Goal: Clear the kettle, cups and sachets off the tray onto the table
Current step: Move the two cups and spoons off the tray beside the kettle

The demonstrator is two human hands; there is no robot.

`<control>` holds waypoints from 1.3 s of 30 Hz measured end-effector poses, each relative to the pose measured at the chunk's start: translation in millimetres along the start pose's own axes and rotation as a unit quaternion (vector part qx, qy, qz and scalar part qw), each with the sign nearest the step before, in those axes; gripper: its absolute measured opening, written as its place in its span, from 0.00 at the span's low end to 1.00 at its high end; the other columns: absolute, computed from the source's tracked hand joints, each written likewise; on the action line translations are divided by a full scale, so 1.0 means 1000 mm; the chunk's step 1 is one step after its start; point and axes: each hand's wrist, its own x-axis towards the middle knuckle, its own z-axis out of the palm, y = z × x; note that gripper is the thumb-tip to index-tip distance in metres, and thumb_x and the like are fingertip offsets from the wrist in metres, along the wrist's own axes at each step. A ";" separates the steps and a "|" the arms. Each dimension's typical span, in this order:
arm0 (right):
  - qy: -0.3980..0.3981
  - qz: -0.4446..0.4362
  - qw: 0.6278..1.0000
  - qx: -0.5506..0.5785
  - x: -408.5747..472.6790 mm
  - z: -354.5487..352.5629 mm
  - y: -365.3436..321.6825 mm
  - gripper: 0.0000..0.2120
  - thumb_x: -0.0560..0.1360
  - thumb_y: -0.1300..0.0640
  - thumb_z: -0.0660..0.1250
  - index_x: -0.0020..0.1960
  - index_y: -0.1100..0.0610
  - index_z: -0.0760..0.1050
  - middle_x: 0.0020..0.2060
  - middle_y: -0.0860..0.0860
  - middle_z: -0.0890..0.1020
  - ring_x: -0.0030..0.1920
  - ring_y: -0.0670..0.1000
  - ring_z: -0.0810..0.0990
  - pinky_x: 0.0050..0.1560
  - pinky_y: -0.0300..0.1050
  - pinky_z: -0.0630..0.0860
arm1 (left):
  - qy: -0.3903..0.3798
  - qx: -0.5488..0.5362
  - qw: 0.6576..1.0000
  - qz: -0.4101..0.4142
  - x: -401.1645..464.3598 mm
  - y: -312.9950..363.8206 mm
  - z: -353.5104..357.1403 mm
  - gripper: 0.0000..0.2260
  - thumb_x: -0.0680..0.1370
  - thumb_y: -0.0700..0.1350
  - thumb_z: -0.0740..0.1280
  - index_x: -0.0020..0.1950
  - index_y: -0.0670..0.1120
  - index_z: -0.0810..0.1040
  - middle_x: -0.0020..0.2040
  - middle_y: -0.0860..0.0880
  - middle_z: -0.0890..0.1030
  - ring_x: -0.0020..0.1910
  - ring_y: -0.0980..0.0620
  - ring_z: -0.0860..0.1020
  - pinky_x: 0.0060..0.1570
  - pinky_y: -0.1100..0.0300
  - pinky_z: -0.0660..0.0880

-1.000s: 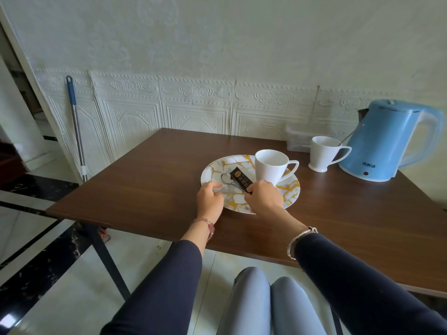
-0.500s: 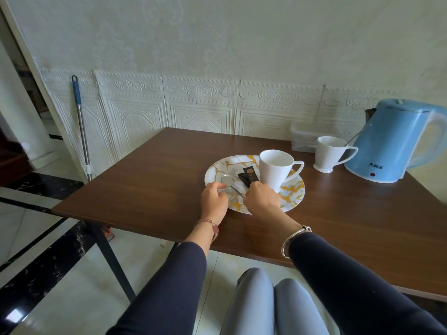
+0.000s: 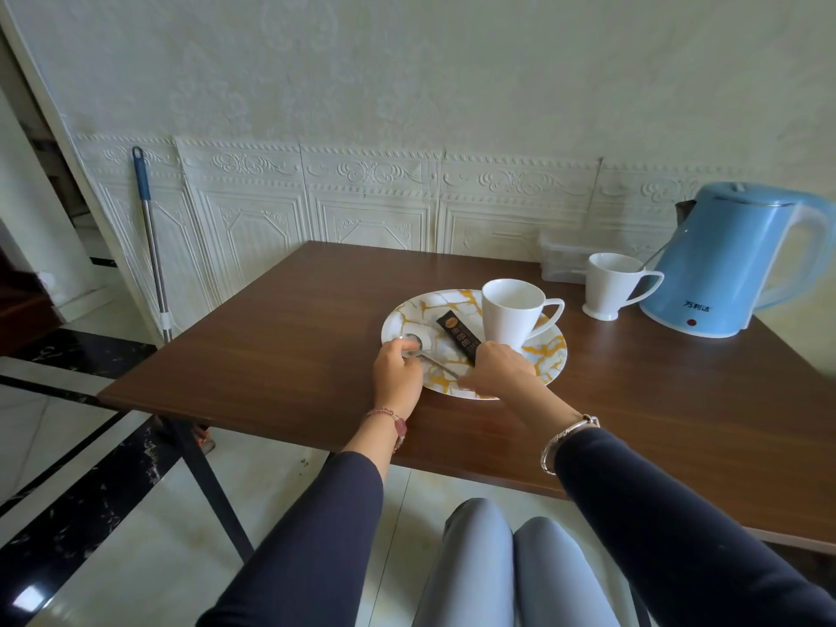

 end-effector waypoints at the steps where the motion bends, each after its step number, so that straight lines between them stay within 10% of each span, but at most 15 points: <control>1: 0.004 0.000 1.000 0.007 0.000 0.000 0.001 0.10 0.72 0.53 0.68 0.48 0.58 0.72 0.32 0.48 0.72 0.41 0.53 0.75 0.39 0.44 0.71 | 0.002 -0.004 1.000 -0.001 0.001 -0.001 0.001 0.16 0.76 0.33 0.57 0.60 0.41 0.77 0.63 0.44 0.76 0.62 0.46 0.74 0.61 0.58 0.72; 10: 0.079 0.004 0.989 0.128 0.003 -0.007 0.008 0.14 0.76 0.53 0.65 0.37 0.62 0.72 0.30 0.53 0.74 0.29 0.51 0.71 0.28 0.41 0.66 | 0.024 -0.009 1.000 -0.004 0.002 0.004 0.003 0.12 0.78 0.35 0.57 0.57 0.39 0.77 0.60 0.41 0.76 0.59 0.45 0.75 0.60 0.55 0.72; 19: 0.301 -0.035 0.925 0.229 0.001 -0.075 0.028 0.17 0.77 0.55 0.61 0.37 0.64 0.79 0.30 0.56 0.84 0.38 0.59 0.83 0.44 0.48 0.78 | 0.020 0.104 0.994 0.002 0.003 0.025 0.000 0.15 0.76 0.37 0.57 0.61 0.42 0.74 0.62 0.43 0.75 0.63 0.42 0.72 0.68 0.49 0.60; 25: 0.389 -0.041 0.885 0.254 -0.005 -0.119 0.046 0.17 0.76 0.59 0.59 0.28 0.57 0.72 0.28 0.55 0.84 0.36 0.57 0.82 0.43 0.46 0.77 | -0.002 0.035 0.999 0.021 0.017 0.063 0.009 0.13 0.77 0.37 0.58 0.59 0.42 0.76 0.62 0.44 0.77 0.62 0.43 0.74 0.64 0.53 0.69; 36: 0.337 0.018 0.904 0.261 0.012 -0.098 0.078 0.17 0.75 0.59 0.59 0.34 0.67 0.79 0.29 0.58 0.84 0.34 0.57 0.83 0.43 0.53 0.80 | -0.131 -0.033 0.991 -0.021 0.019 0.085 0.052 0.19 0.79 0.39 0.57 0.70 0.43 0.70 0.68 0.45 0.74 0.68 0.45 0.71 0.68 0.53 0.66; 39: 0.311 0.010 0.911 0.271 0.017 -0.088 0.074 0.17 0.76 0.57 0.60 0.35 0.64 0.80 0.27 0.54 0.83 0.34 0.53 0.82 0.43 0.48 0.81 | -0.148 -0.041 0.988 -0.025 0.020 0.080 0.060 0.15 0.78 0.39 0.60 0.64 0.43 0.74 0.60 0.45 0.78 0.58 0.47 0.74 0.56 0.58 0.68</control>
